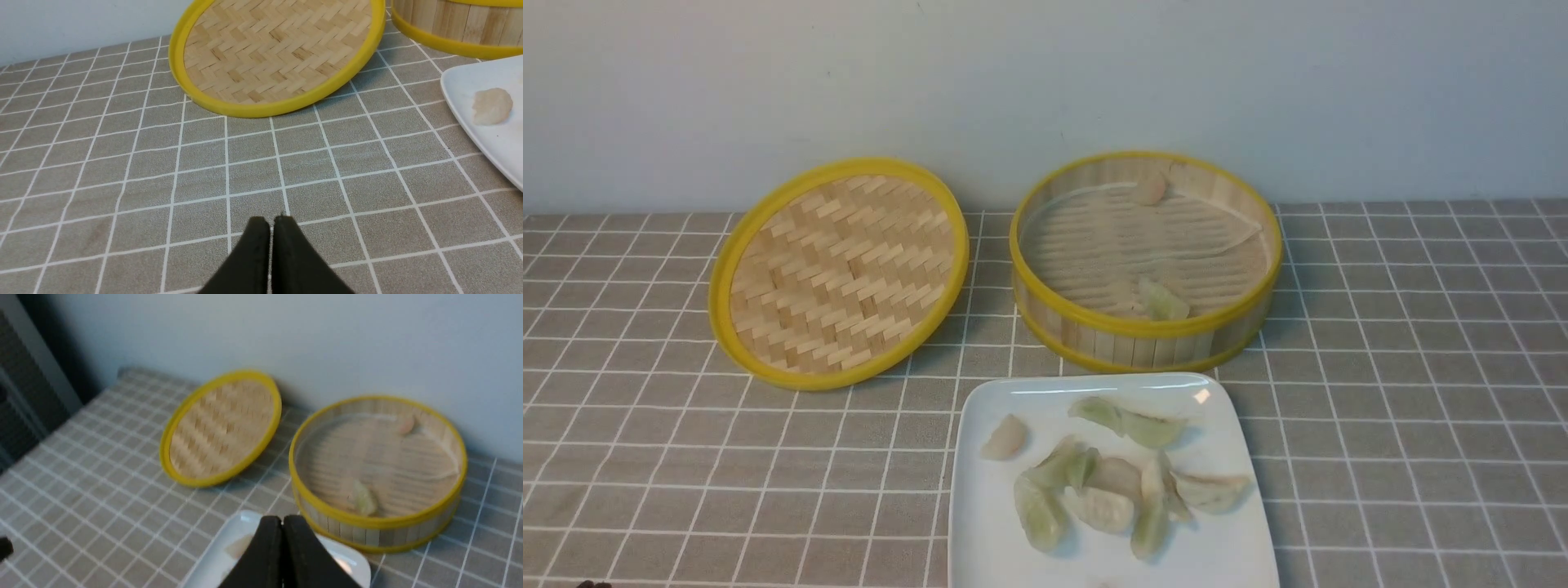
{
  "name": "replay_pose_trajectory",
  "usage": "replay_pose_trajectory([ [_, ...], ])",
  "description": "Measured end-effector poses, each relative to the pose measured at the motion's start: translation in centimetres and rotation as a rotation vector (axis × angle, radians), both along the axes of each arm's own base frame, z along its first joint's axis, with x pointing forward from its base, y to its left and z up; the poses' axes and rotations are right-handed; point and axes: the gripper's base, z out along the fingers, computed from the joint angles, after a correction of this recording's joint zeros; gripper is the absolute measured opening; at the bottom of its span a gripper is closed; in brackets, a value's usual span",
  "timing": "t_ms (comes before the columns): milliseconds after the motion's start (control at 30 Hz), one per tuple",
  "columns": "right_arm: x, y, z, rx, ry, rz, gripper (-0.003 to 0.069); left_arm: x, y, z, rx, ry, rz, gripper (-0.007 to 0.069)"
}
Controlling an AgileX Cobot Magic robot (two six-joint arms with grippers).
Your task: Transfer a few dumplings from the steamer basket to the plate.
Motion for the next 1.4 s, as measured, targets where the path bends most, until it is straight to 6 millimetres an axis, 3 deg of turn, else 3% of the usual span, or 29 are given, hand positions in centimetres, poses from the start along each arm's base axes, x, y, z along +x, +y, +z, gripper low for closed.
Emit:
replay_pose_trajectory([
  [200, -5.1, -4.7, -2.0, 0.159, -0.300, -0.017, -0.0014, 0.0, 0.0, 0.0, 0.000, 0.000, 0.000, -0.0005],
  [433, -7.5, -6.2, -3.6, 0.262, -0.511, 0.024, -0.0014, 0.0, 0.0, 0.0, 0.000, 0.000, 0.000, -0.0005],
  [1000, -7.7, -5.7, -4.6, 0.247, -0.521, 0.074, -0.0014, 0.0, 0.0, 0.0, 0.000, 0.000, 0.000, -0.0005],
  [1267, -7.3, -4.5, -6.0, 0.134, -0.543, 0.154, -0.0014, 0.0, 0.0, 0.0, 0.000, 0.000, 0.000, -0.0005],
  [1400, -6.7, -3.9, -7.8, 0.091, -0.512, 0.156, -0.0014, 0.0, 0.0, 0.0, 0.000, 0.000, 0.000, -0.0005],
])
